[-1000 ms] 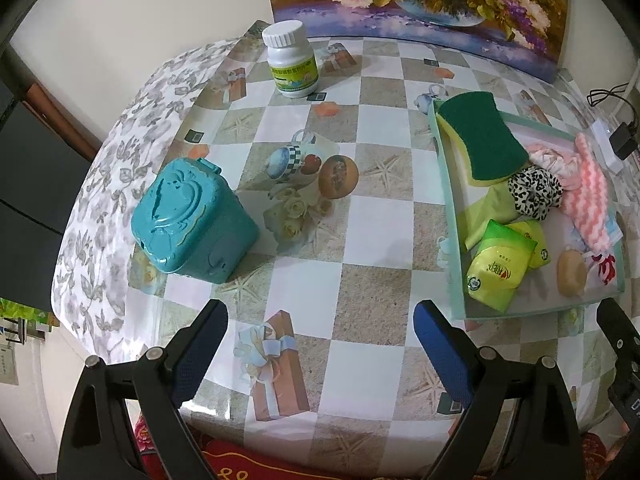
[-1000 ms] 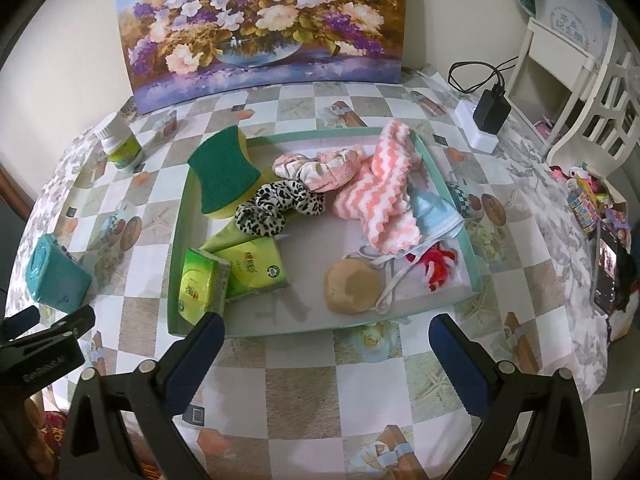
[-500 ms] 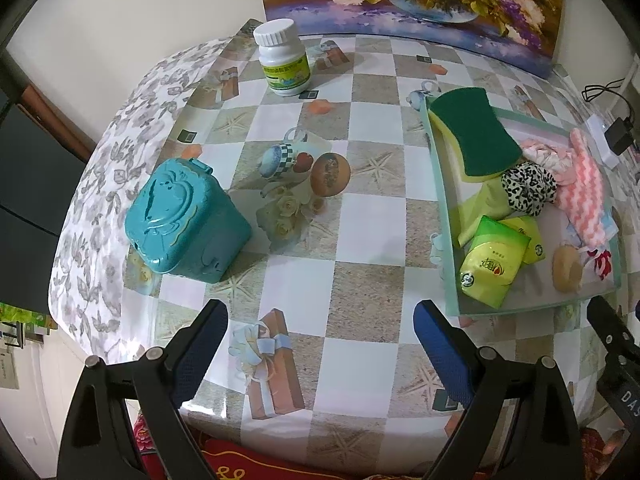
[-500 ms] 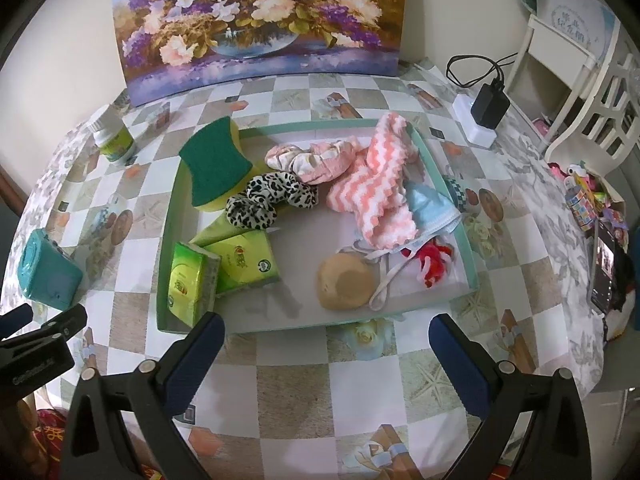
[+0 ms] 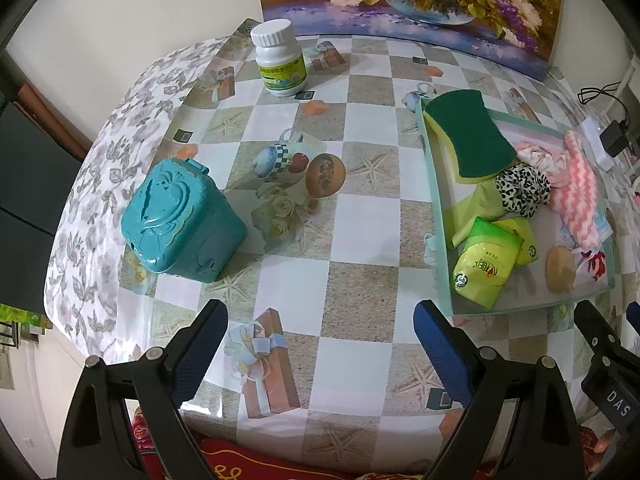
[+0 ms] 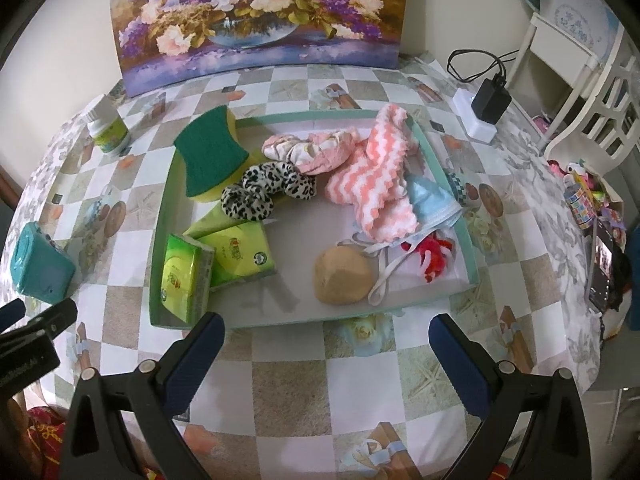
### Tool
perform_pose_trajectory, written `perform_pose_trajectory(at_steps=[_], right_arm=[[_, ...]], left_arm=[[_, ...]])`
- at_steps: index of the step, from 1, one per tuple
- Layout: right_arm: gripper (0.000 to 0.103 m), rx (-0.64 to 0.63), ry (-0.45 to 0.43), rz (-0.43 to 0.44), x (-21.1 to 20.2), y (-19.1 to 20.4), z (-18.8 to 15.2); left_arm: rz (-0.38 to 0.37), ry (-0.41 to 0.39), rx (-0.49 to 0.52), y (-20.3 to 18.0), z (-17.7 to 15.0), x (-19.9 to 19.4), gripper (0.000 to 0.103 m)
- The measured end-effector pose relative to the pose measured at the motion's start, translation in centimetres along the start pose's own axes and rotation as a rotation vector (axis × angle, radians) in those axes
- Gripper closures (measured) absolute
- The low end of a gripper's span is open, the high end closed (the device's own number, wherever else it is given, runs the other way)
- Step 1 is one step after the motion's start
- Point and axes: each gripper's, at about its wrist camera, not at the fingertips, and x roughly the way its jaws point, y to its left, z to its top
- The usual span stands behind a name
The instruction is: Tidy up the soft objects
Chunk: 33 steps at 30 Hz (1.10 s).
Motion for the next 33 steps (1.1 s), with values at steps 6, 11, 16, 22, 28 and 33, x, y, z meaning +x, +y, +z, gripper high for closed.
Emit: perform_pose_trajectory(at_steps=[6,11,16,22,28,33], right_arm=[[0.000,0.006,-0.001,-0.003,-0.02,-0.09,-0.01],[0.000,0.007,-0.002,-0.004,-0.05,0.00,0.03],[0.000,0.007,-0.001,-0.005,-0.04,0.00,0.02],[0.000,0.007,0.000,-0.006,0.01,0.01,-0.01],[0.000,0.005,0.001,-0.006,0.04,-0.01,0.00],[0.000,0.006,0.000,-0.006,0.05,-0.01,-0.02]], left_arm=[[0.003,0.001,-0.002,0.05,0.05,0.06,0.009],[0.004,0.002,-0.001,0.05,0.06,0.09,0.009],[0.004,0.002,-0.002,0.05,0.07,0.08,0.009],[0.002,0.003,-0.007,0.10,0.09,0.10,0.009],[0.003,0.004,-0.007,0.07,0.04,0.12,0.009],[0.003,0.005,-0.014,0.16,0.03,0.13,0.009]])
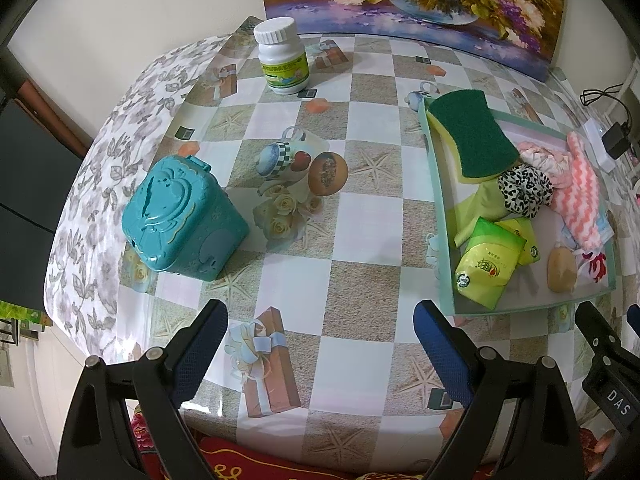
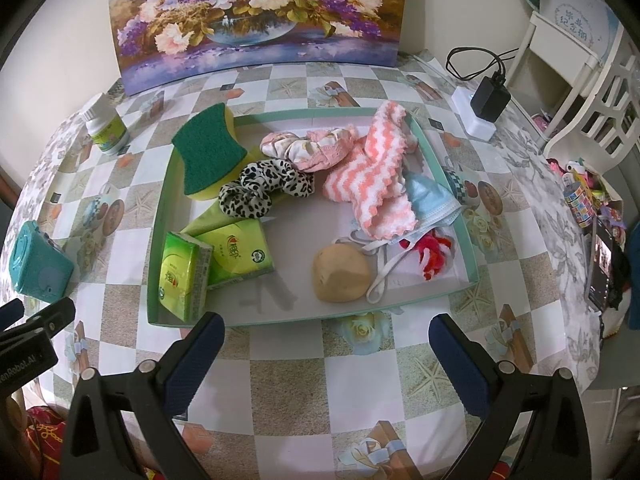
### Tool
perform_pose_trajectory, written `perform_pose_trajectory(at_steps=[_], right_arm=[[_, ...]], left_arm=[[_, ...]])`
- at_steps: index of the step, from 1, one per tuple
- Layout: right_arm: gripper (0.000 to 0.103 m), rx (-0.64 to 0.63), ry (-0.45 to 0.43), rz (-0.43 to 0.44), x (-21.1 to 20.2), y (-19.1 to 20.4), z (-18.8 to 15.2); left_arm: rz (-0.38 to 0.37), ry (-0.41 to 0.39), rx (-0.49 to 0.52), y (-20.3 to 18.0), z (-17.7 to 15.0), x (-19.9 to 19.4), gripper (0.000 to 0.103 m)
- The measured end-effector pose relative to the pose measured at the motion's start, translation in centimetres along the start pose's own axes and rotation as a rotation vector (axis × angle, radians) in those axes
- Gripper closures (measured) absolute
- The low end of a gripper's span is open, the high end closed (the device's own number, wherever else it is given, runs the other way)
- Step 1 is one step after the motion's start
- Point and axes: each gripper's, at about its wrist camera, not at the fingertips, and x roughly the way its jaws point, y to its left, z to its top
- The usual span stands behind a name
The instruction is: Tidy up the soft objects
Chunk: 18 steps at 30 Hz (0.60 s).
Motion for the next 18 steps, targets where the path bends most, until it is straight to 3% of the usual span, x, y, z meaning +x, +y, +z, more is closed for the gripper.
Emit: perform_pose_trajectory(at_steps=[14,18], right_arm=[[0.000,-0.001,0.001,0.000,0.04,-0.03,-0.02],[0.000,0.000,0.000,0.000,0.03,-0.04,-0.02]], left_arm=[[0.000,0.003,-0.001,0.06,-0.01,0.07,0.009],[-0.025,-0.032,-0.017,0.40,0.01,-0.52,0.009]])
